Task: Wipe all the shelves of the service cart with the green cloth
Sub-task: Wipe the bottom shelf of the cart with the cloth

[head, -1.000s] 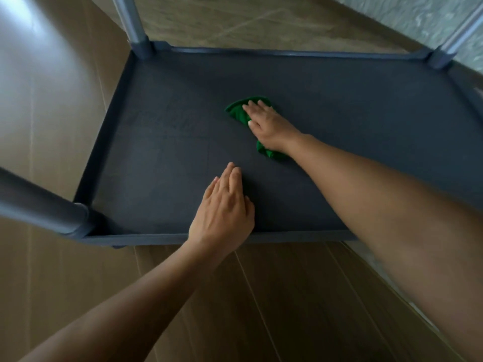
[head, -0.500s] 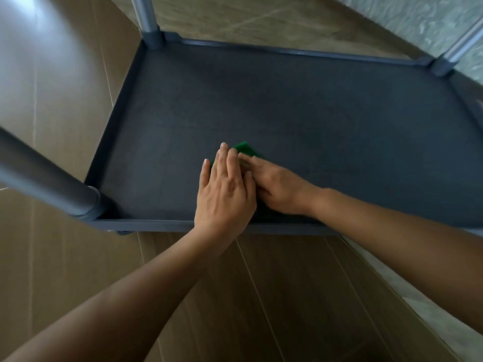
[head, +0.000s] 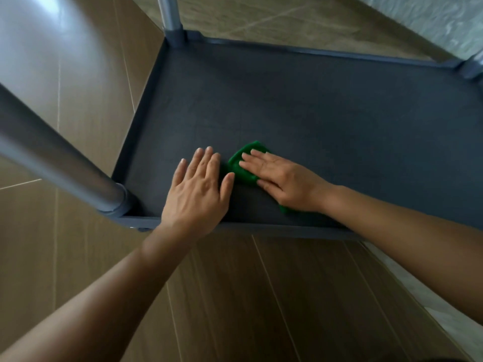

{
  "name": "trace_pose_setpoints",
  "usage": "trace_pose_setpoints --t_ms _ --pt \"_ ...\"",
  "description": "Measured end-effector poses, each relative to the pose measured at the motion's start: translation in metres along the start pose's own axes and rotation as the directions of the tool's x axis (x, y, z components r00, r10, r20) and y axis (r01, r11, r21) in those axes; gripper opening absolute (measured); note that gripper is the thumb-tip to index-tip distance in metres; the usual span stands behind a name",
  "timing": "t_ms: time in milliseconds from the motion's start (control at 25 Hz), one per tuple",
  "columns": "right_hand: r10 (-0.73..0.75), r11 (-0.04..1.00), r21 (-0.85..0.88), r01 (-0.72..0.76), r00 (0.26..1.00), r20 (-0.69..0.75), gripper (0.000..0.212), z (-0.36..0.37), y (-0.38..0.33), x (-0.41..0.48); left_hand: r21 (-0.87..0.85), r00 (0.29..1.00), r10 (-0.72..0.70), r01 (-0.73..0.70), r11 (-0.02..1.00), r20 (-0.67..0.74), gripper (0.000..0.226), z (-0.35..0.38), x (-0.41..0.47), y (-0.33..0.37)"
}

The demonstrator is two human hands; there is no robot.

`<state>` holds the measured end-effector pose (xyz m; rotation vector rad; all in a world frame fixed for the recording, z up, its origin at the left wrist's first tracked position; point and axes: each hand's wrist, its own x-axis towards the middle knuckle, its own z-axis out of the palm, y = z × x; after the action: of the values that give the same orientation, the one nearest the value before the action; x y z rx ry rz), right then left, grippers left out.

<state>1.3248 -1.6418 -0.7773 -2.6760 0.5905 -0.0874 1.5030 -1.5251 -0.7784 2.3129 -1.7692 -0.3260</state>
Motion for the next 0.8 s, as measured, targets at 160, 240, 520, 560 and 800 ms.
trace_pose_setpoints --t_ms 160,240,520,560,800 --pt "0.173 0.985 -0.006 -0.174 0.984 -0.040 0.049 -0.008 0.021 0.073 -0.013 0.999 0.006 -0.006 1.000 -0.036 0.069 0.000 -0.002 -0.001" --pt "0.283 0.959 -0.002 -0.284 0.958 -0.044 0.049 -0.014 0.031 0.112 -0.016 0.999 0.004 -0.005 1.000 -0.044 0.067 0.000 -0.002 -0.001" --pt "0.306 0.949 -0.043 -0.311 0.947 -0.097 0.049 -0.009 0.032 0.128 -0.081 0.993 -0.044 0.036 0.996 -0.108 0.062 -0.001 -0.004 0.000" --pt "0.278 0.958 -0.044 -0.283 0.956 -0.092 0.048 -0.008 0.028 0.122 -0.093 0.991 -0.057 0.046 0.995 -0.117 0.062 -0.001 -0.004 0.000" --pt "-0.001 1.000 -0.003 0.001 0.999 -0.033 0.048 0.006 -0.024 0.059 -0.167 0.982 -0.108 0.081 0.983 -0.158 0.057 -0.004 -0.004 -0.001"
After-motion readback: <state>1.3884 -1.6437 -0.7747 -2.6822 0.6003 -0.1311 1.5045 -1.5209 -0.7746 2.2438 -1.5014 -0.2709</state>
